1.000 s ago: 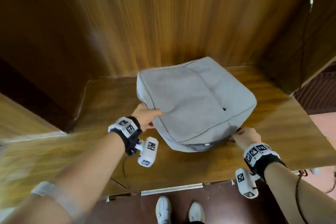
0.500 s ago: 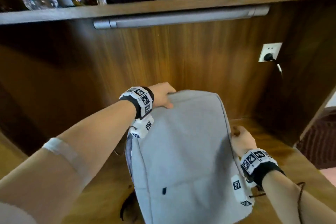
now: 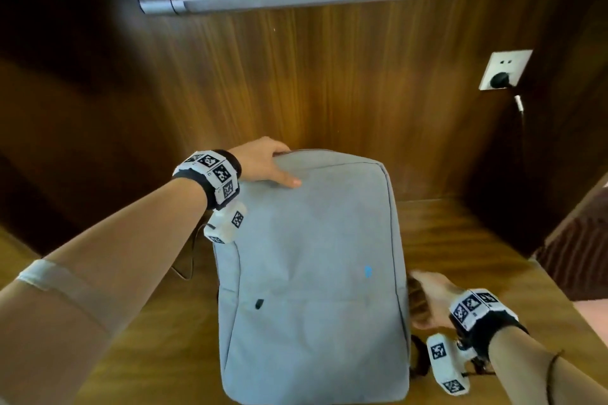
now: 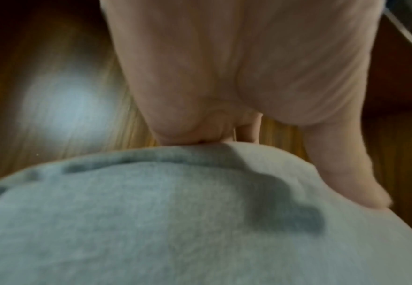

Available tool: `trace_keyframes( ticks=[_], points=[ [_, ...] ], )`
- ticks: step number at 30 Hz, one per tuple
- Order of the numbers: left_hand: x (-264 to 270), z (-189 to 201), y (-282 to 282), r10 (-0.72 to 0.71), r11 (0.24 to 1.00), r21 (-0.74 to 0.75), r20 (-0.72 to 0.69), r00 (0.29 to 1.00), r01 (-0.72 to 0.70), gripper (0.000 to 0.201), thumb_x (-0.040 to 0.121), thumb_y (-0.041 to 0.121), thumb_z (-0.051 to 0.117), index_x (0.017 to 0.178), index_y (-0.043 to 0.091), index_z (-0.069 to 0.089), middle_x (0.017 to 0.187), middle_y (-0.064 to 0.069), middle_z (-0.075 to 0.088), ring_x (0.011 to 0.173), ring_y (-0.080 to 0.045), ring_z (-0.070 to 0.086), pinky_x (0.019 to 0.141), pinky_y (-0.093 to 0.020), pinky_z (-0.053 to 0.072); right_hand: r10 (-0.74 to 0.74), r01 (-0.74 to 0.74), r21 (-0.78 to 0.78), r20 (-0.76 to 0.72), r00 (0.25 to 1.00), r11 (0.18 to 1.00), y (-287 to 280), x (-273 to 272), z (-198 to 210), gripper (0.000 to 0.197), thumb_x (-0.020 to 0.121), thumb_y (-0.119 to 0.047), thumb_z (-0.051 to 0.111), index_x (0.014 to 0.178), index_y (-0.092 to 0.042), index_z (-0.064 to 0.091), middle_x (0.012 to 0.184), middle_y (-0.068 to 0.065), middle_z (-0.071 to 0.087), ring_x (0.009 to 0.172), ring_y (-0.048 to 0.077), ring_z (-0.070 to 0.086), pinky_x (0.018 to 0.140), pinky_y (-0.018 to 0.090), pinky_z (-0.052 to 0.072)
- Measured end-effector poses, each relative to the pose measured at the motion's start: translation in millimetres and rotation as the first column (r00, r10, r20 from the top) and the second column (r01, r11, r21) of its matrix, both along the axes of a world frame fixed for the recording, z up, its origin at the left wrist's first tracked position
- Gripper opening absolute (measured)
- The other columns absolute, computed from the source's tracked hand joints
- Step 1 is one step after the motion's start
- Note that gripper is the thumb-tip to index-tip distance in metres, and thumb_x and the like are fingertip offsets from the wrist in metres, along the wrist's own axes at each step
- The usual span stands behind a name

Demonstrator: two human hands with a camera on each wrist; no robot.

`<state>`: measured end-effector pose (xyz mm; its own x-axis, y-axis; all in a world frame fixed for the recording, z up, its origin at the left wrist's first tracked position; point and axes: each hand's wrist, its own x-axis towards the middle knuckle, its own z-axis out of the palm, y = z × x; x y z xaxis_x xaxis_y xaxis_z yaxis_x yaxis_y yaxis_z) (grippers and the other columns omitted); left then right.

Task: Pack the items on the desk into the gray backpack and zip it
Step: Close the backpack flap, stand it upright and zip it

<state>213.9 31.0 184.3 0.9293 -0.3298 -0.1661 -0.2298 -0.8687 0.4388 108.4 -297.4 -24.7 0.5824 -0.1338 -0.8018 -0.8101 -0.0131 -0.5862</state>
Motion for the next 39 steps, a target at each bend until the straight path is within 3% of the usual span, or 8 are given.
trace_keyframes(
  ticks=[5,11,16,24,28,31,34,39],
  points=[
    [-7,-13,8,-0.071,0.997,0.023,0.133,0.989,0.069,0.031,0.072,0.028,0.084,0.095,0.014,0.070,0.092,-0.002,0.072,0.086,-0.022,0.068,0.073,-0.036,0.053,-0.114,0.116,-0.011,0.112,0.987,0.993,10,-11,-7,0.019,0.096,-0.015,0.055,0.109,-0.003,0.061,0.094,0.019,0.064,0.083,0.033,0.055,0.067,0.038,0.046],
    [-20,11,27,-0.020,0.974,-0.205,0.332,0.943,0.093,0.031,0.072,0.024,0.085,0.098,0.016,0.070,0.094,-0.003,0.071,0.091,-0.020,0.066,0.082,-0.036,0.052,-0.293,0.251,0.179,0.263,0.919,0.951,35,-8,18,0.030,0.096,-0.029,0.050,0.109,-0.005,0.064,0.103,0.016,0.070,0.095,0.034,0.065,0.084,0.045,0.053],
    [-31,24,45,-0.081,0.972,-0.174,0.376,0.923,0.156,0.032,0.073,0.022,0.083,0.102,0.016,0.071,0.096,0.000,0.070,0.092,-0.018,0.063,0.084,-0.034,0.051,-0.357,0.278,0.283,0.280,0.891,0.918,52,-3,37,0.020,0.097,-0.026,0.059,0.095,-0.007,0.065,0.070,0.011,0.056,0.058,0.022,0.047,0.047,0.031,0.041],
    [-39,16,49,-0.142,0.970,-0.130,0.387,0.911,0.206,0.024,0.076,0.020,0.080,0.099,0.016,0.073,0.091,-0.002,0.070,0.088,-0.020,0.063,0.082,-0.042,0.053,-0.473,0.406,0.266,0.278,0.836,0.874,67,4,46,0.026,0.097,-0.012,0.044,0.072,-0.014,0.040,0.046,0.000,0.032,0.042,0.015,0.027,0.038,0.025,0.022],
    [-38,19,48,-0.159,0.975,-0.085,0.376,0.913,0.205,0.020,0.076,0.021,0.079,0.093,0.016,0.071,0.088,-0.002,0.068,0.086,-0.023,0.062,0.079,-0.044,0.053,-0.339,0.314,0.132,0.438,0.832,0.940,70,13,126,0.029,0.098,-0.028,0.044,0.072,-0.017,0.040,0.050,-0.001,0.030,0.038,0.013,0.025,0.035,0.021,0.018],
    [-38,23,37,-0.169,0.976,-0.061,0.391,0.905,0.209,0.017,0.077,0.019,0.079,0.088,0.012,0.068,0.084,0.000,0.063,0.086,-0.025,0.061,0.074,-0.037,0.049,-0.060,0.267,-0.201,0.684,0.727,0.942,87,25,201,0.022,0.086,-0.022,0.056,0.069,-0.011,0.046,0.052,0.004,0.034,0.036,0.017,0.030,0.038,0.023,0.023],
    [-40,24,30,-0.138,0.985,-0.038,0.427,0.894,0.170,0.022,0.076,0.018,0.078,0.075,0.021,0.057,0.071,0.008,0.052,0.082,-0.025,0.055,0.070,-0.034,0.044,0.371,0.207,-0.633,0.653,0.660,0.746,119,33,246,0.027,0.082,-0.021,0.058,0.062,-0.004,0.055,0.058,0.011,0.047,0.052,0.024,0.044,0.052,0.029,0.034],
    [-45,20,23,-0.156,0.982,-0.026,0.454,0.877,0.188,0.020,0.078,0.027,0.077,0.088,0.014,0.065,0.085,-0.001,0.062,0.087,-0.025,0.058,0.073,-0.034,0.048,0.526,0.272,-0.798,0.570,0.631,0.539,164,49,248,0.039,0.093,-0.034,0.051,0.060,-0.015,0.047,0.064,0.004,0.053,0.072,0.033,0.058,0.067,0.032,0.041]
  ],
)
